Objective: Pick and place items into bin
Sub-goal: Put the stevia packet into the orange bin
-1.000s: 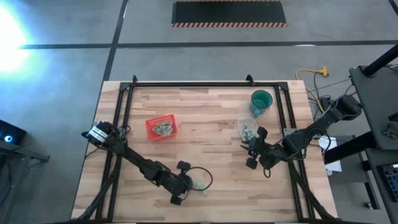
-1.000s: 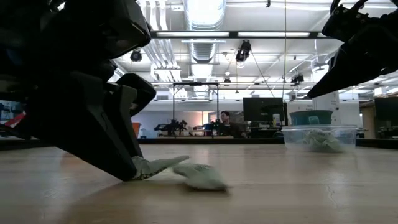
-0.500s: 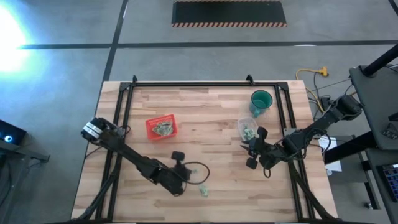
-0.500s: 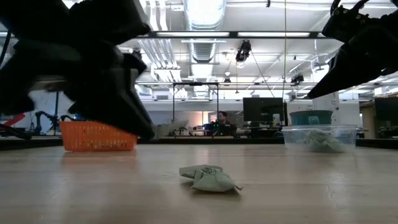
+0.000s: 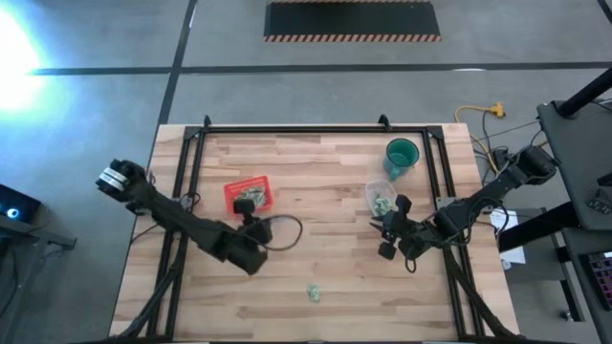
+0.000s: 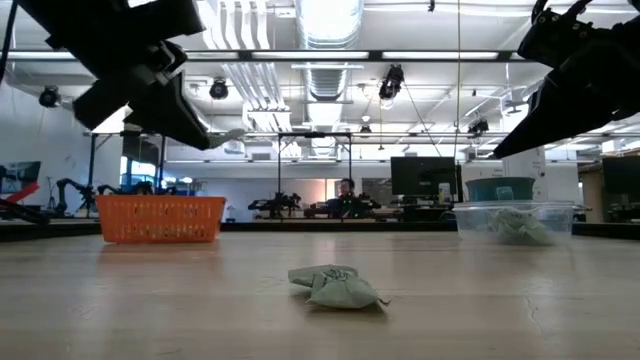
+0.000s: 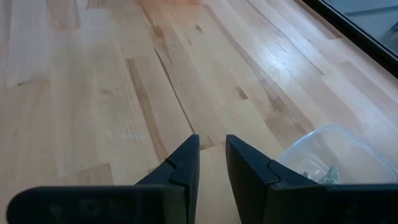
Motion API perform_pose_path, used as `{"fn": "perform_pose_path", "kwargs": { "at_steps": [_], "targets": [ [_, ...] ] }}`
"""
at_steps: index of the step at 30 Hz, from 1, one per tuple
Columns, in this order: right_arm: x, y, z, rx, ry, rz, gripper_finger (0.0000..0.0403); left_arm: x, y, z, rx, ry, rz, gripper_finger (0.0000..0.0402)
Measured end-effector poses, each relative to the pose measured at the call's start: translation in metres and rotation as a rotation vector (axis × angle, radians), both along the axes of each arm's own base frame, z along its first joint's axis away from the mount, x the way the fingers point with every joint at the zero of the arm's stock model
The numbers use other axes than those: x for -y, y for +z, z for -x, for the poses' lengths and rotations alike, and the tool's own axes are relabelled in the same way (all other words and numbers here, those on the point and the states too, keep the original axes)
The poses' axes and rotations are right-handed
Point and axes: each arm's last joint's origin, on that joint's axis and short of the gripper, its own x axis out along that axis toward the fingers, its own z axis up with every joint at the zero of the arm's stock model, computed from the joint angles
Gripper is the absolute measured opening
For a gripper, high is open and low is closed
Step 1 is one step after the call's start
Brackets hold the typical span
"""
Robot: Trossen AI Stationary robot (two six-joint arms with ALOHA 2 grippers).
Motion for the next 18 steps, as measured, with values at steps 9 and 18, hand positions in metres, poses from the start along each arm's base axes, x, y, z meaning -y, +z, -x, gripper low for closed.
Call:
{"fn": "perform_pose_path", "kwargs": {
  "at_steps": [9,18],
  "targets": [
    [0.000,-0.001,0.000,0.002,0.001,0.000,0.0068,-0.055,-0.005,0.027,-0.045,0.163,-0.022,0.0002],
    [0.001,-0.002,0.001,-0.003,0.002,0.003,0.0068,-0.084,-0.021,0.044,-0.046,0.306,0.002,0.0027]
  ]
}}
